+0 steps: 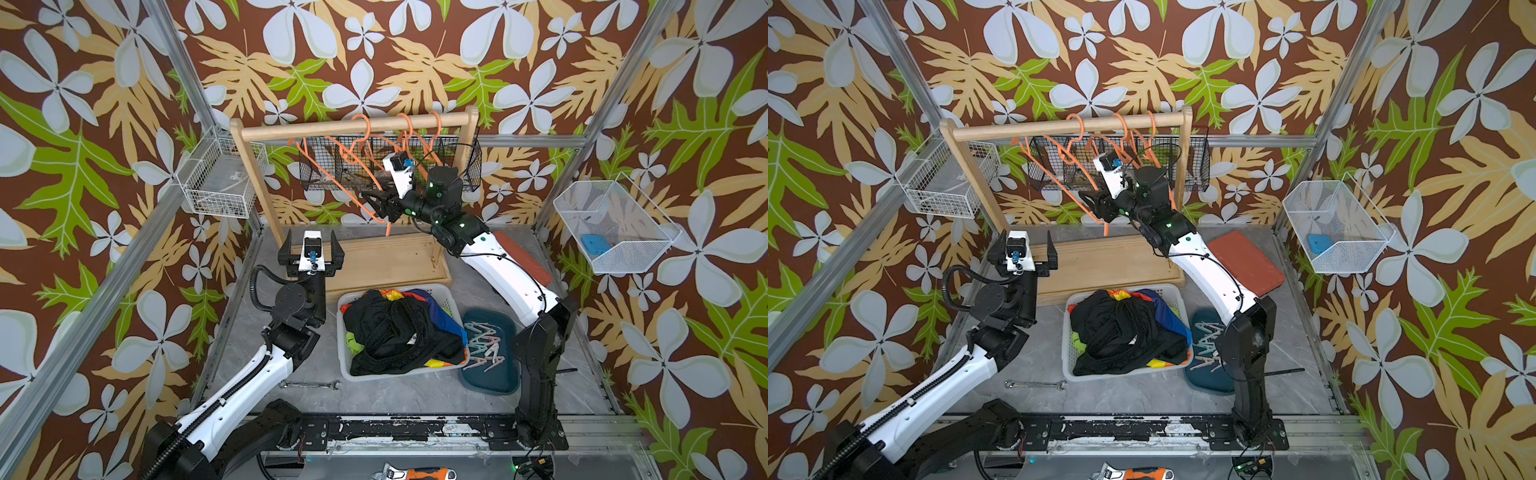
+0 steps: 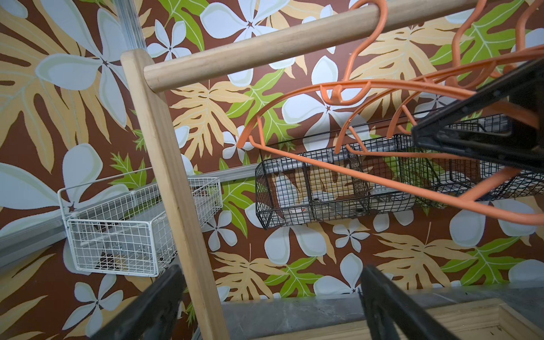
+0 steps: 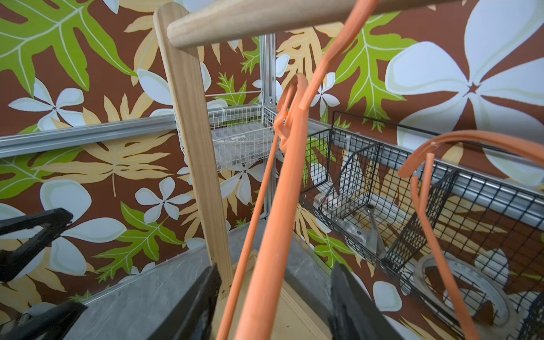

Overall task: Remove the clothespins securing shorts to the hanger
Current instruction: Place the hanger on the clothesline.

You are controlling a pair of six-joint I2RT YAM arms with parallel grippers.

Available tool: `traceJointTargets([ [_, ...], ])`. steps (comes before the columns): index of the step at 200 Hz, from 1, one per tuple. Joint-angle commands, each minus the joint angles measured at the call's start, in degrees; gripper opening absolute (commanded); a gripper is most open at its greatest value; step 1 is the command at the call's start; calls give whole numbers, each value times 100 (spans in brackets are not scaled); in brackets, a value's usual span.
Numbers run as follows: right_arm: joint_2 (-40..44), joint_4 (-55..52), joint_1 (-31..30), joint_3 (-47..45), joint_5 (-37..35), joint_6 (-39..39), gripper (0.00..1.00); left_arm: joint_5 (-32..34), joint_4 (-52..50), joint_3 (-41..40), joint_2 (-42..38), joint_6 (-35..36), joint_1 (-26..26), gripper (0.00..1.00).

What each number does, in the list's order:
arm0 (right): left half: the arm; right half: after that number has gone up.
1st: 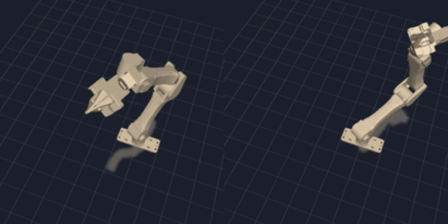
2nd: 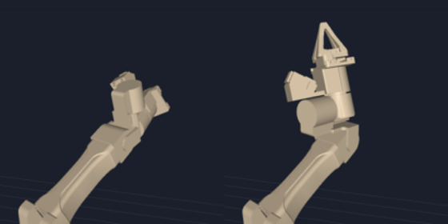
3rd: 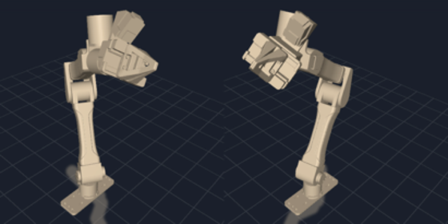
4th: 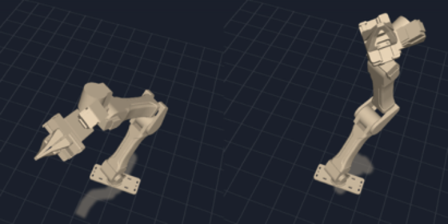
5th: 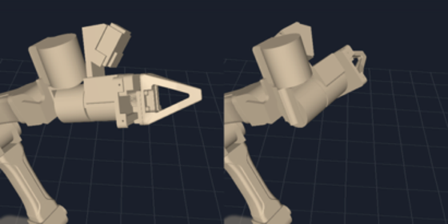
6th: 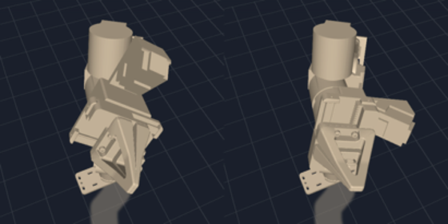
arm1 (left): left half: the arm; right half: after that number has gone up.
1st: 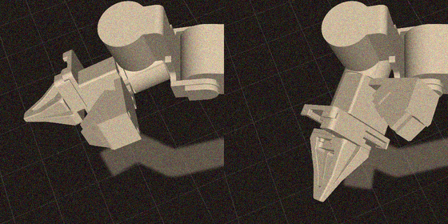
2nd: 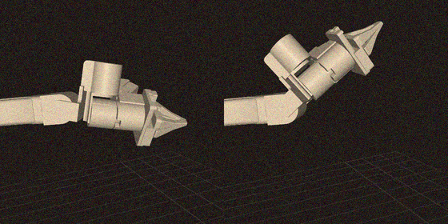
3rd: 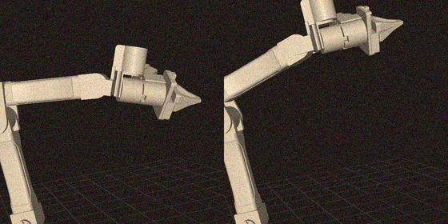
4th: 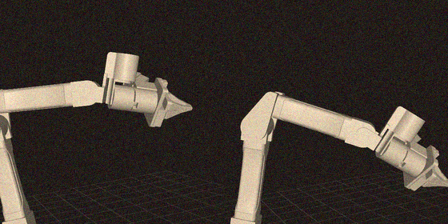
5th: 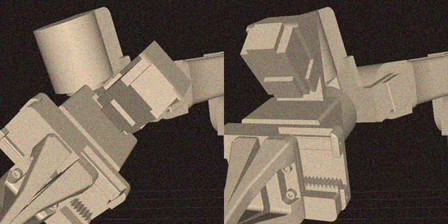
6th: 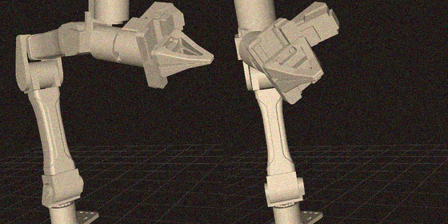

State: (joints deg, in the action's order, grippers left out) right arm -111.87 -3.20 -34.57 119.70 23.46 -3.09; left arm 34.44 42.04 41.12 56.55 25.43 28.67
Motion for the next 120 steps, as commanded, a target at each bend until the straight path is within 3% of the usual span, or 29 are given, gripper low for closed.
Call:
traceJointTargets([
  [1,197,391,-6,-255,-132,-106,40,19,225,1,-3,1,-9,95],
  [61,747,623,-6,-985,-242,0,76,37,214,1,33,23,-9,100],
  [92,1018,624,-6,-1278,-352,113,100,28,214,1,66,26,-10,100],
  [120,1377,730,-6,-1723,-428,143,100,54,222,-8,66,48,-10,100],
])
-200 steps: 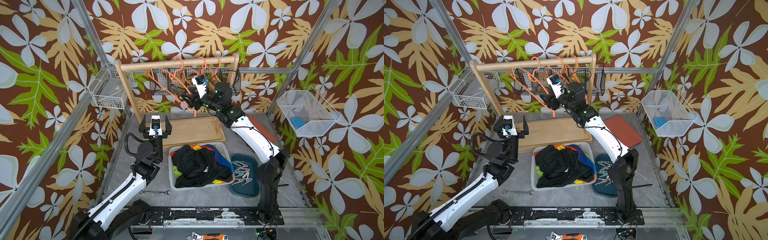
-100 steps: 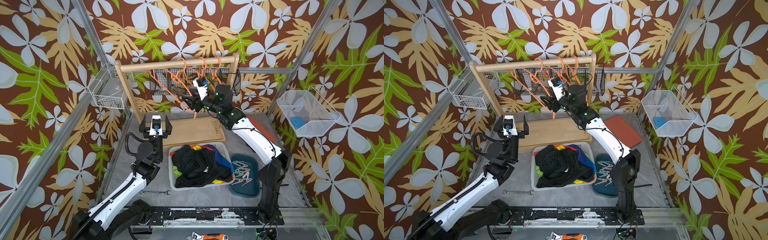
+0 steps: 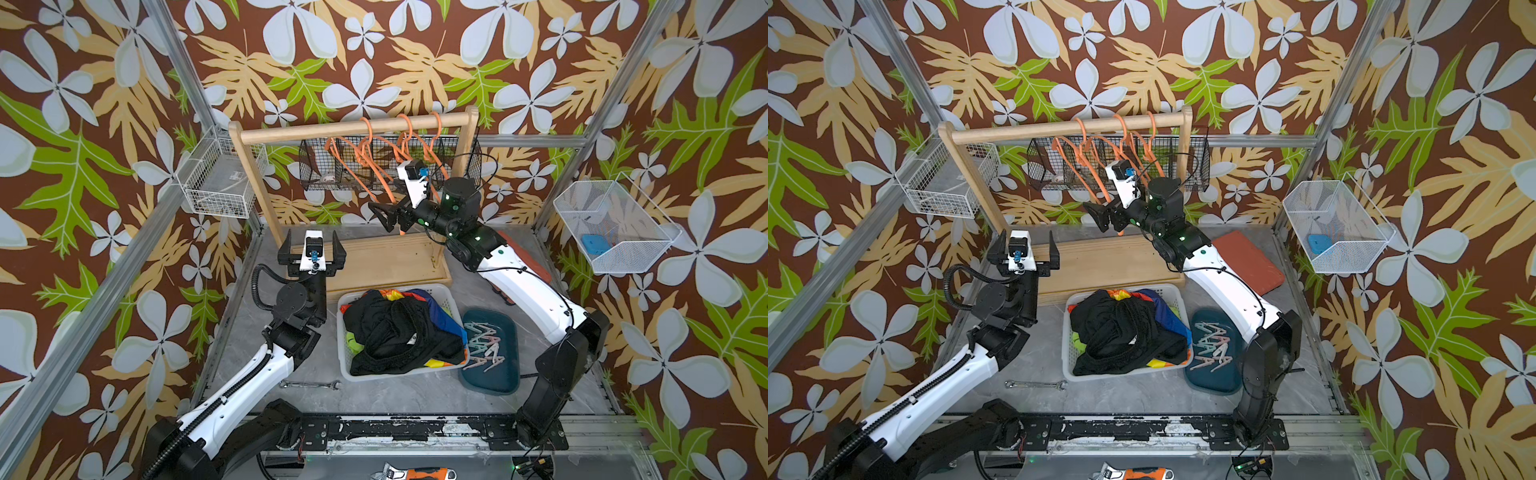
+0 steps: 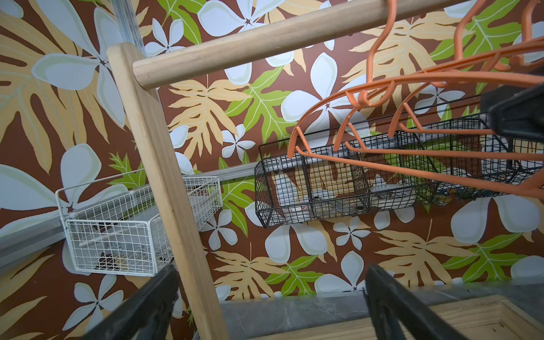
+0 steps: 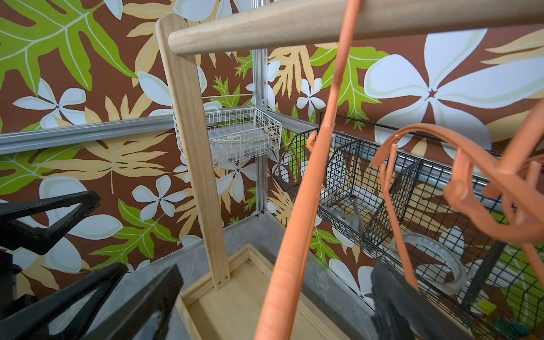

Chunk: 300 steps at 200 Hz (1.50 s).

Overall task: Remove the clothespins securing shorts to the hanger
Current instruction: Place the hanger on the clothesline.

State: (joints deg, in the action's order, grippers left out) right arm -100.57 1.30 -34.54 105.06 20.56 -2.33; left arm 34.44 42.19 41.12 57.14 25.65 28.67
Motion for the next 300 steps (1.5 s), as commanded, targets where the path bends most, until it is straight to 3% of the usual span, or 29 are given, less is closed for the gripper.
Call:
traceJointTargets([
  [1,266,282,-8,-276,-139,70,100,54,204,-8,7,31,-10,100],
  [76,1878,295,-8,-2021,-618,339,100,89,228,-34,55,96,-2,100],
  [149,3616,72,82,-3862,-1741,646,100,204,185,14,329,-46,-3,100],
  [177,4344,207,484,-4801,-1910,346,100,125,-192,197,444,-505,-5,100],
  [225,5456,506,998,-6337,-2490,-176,99,-50,-1131,525,432,-1894,-1,100],
  [251,5826,685,1169,-6979,-3095,-494,99,-123,-1109,-121,59,-2622,-1,100],
  [300,6567,848,1307,-8225,-4566,-1135,99,553,-801,-1900,-925,-3479,-1,100],
])
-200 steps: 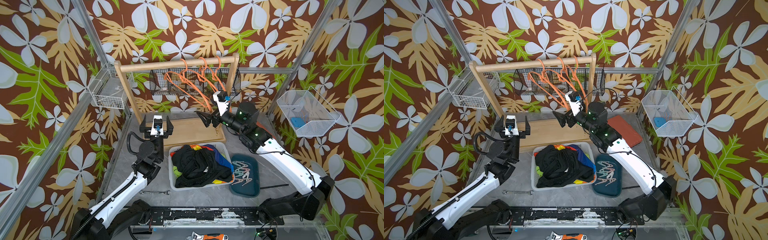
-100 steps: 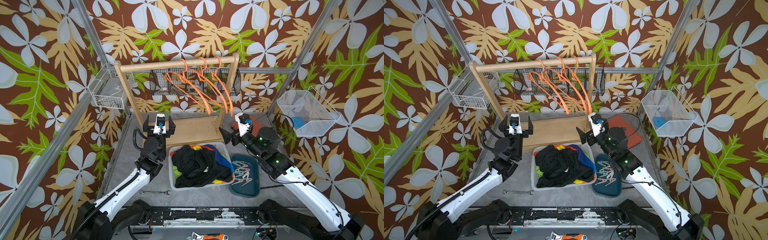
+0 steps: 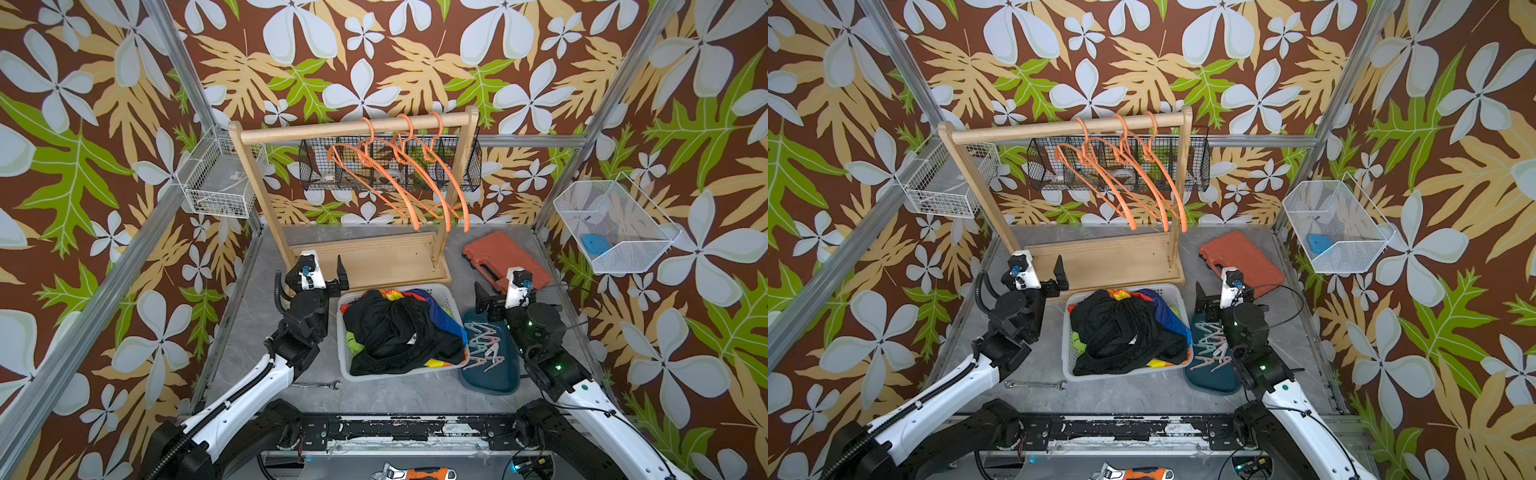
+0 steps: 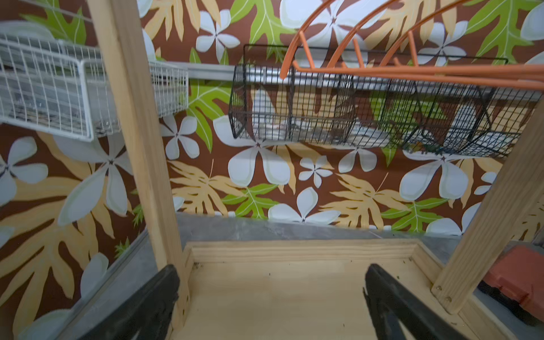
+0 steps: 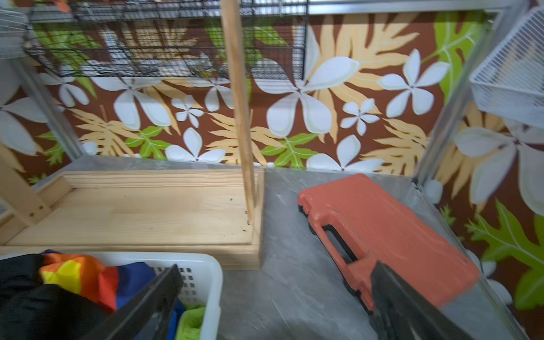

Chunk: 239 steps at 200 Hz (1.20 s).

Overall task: Remove the clothespins securing shorts to the hanger
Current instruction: Place the hanger on the clothesline, then reset both arms

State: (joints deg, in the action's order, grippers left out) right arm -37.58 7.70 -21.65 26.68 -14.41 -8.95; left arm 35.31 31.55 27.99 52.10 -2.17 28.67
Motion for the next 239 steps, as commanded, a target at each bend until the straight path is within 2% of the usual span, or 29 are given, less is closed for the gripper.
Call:
traceJointTargets([
  [1,282,206,19,-407,-1097,-488,99,480,268,-612,-455,-714,-1,100],
  [23,658,340,25,-1017,-1778,-617,100,970,434,-1436,-1040,-963,1,100],
  [48,626,465,123,-1352,-2335,-807,99,1357,785,-2042,-1333,-775,-1,100],
  [76,16,850,455,-1393,-2548,-929,99,1620,1305,-2255,-1131,-375,-5,100],
  [94,-521,1116,818,-1392,-2634,-1154,100,1799,2143,-2447,-808,35,-38,100],
  [113,-1050,1307,1210,-1245,-2578,-1295,100,1857,2726,-2670,-420,134,-261,100],
  [134,-1588,1740,1381,-1217,-2763,-1207,100,1535,3274,-2929,-92,-112,-785,100],
  [161,-2360,2441,1447,-1218,-3295,-1099,100,876,3296,-2882,222,-585,-1423,100],
  [188,-3230,3008,1529,-1042,-3344,-884,100,856,4488,-2965,989,-159,-1478,100],
  [216,-3911,3130,1542,-649,-3023,-716,100,103,5298,-2778,2094,-232,-1759,100],
  [239,-4236,3817,1582,-649,-2643,-300,100,-348,4759,-2526,2161,-129,-1768,100],
])
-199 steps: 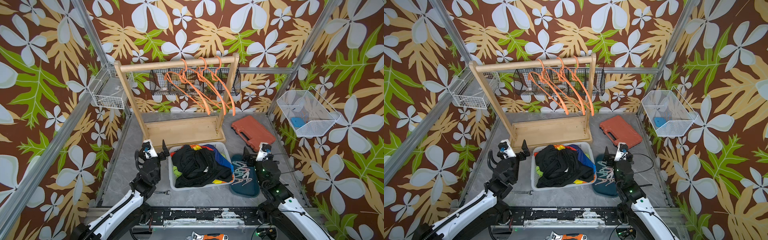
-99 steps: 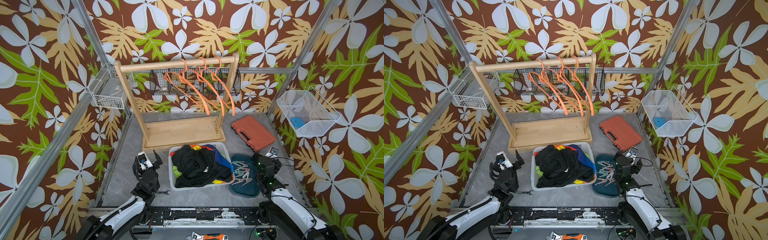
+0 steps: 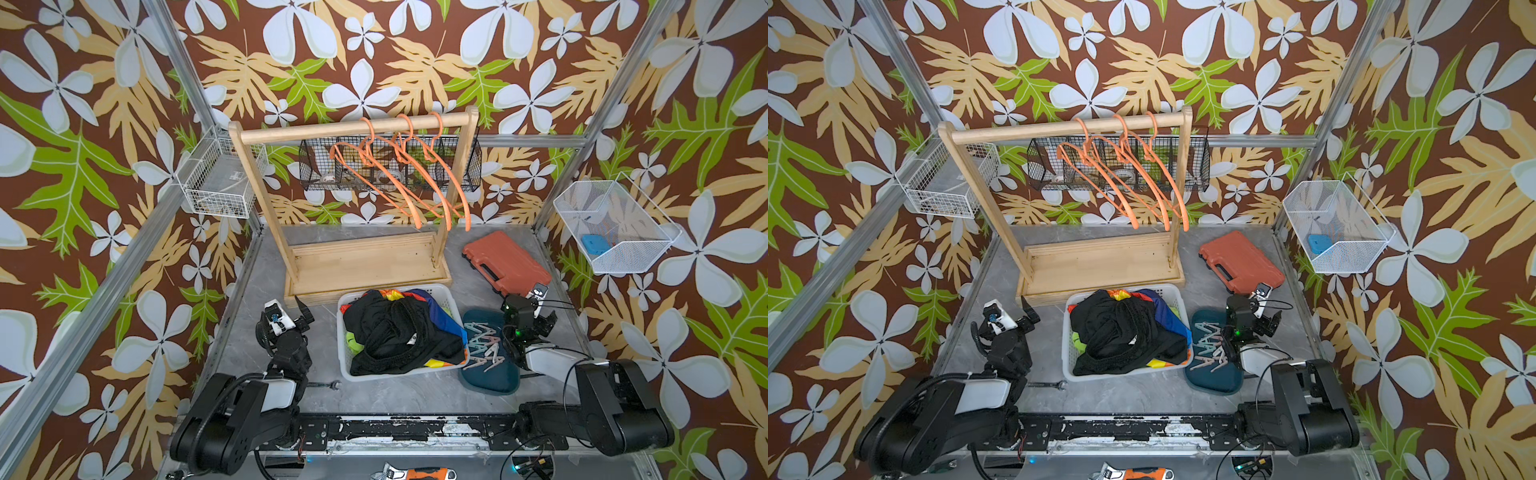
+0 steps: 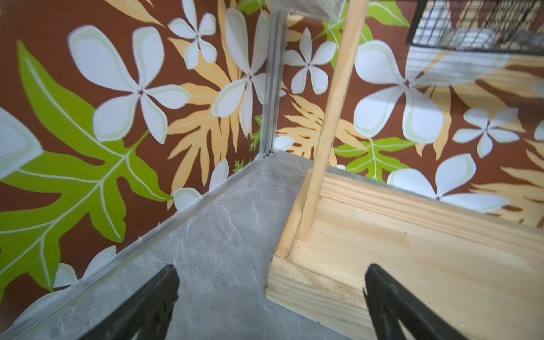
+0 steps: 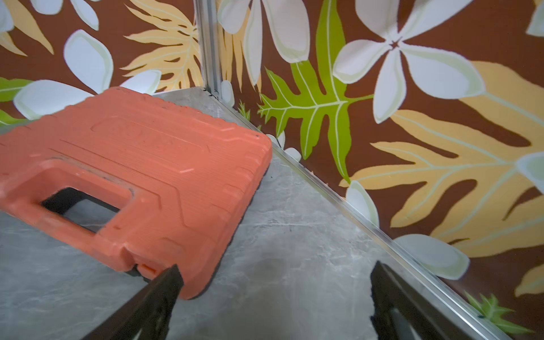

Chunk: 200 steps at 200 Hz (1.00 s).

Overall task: Remove the clothespins securing shorts to the hanger
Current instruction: Reset both arms

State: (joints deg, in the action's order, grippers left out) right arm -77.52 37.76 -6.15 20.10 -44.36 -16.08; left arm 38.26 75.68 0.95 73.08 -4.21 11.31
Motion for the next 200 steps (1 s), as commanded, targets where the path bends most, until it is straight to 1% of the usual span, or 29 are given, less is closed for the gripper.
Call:
traceJointTargets([
  [1,-262,838,38,6,385,430,100,-644,348,186,69,76,-37,100],
  [9,-376,950,50,26,741,583,100,-745,414,207,148,115,-34,100],
  [15,-464,1057,40,38,1055,769,94,-906,415,232,243,166,-37,100],
  [22,-582,1110,-12,99,1383,1014,92,-1173,498,277,453,248,-60,100],
  [28,-684,1029,-77,237,1689,1238,85,-1342,707,351,696,410,-65,100],
  [29,-698,995,-87,256,1727,1269,86,-1345,740,361,728,438,-67,100],
  [31,-726,939,-99,317,1825,1321,95,-1351,771,375,752,458,-67,100],
  [33,-762,866,-106,367,1902,1375,99,-1373,753,374,734,452,-68,100],
  [44,-910,497,-112,663,2345,1552,99,-1577,51,449,431,283,-138,100],
  [50,-955,354,-113,754,2506,1633,100,-1667,126,456,481,304,-155,100],
  [60,-944,341,-99,737,2594,1639,100,-1662,565,390,647,399,-156,100],
  [74,-829,498,-97,586,2781,1699,100,-1707,109,464,490,334,-170,100],
  [90,-631,877,-98,268,2886,1733,100,-1735,380,438,602,366,-185,100],
  [102,-510,1144,-89,45,2949,1741,100,-1732,239,454,546,333,-187,100],
  [141,-301,1775,-32,-432,3127,1746,100,-1735,316,451,577,346,-190,100],
  [155,-283,2425,119,-830,3402,1686,100,-1745,298,454,576,342,-190,100],
  [161,-487,2860,221,-1010,3574,1639,100,-1747,286,459,572,342,-187,100],
  [165,-673,3321,245,-1077,3520,1648,99,-1750,289,456,567,342,-184,100],
  [169,-761,3536,243,-1087,3513,1660,99,-1746,289,458,568,342,-189,100],
  [174,-716,3421,239,-1033,3489,1639,100,-1751,296,454,570,342,-190,100],
  [183,-476,2663,243,-870,3461,1613,100,-1759,308,440,572,342,-192,100],
  [186,-497,2702,245,-910,3432,1616,100,-1759,319,436,568,342,-192,100],
  [194,-624,3210,223,-1029,3346,1642,100,-1762,333,435,567,350,-198,100],
  [200,-548,3079,213,-1003,3312,1611,100,-1766,333,428,567,350,-197,100],
])
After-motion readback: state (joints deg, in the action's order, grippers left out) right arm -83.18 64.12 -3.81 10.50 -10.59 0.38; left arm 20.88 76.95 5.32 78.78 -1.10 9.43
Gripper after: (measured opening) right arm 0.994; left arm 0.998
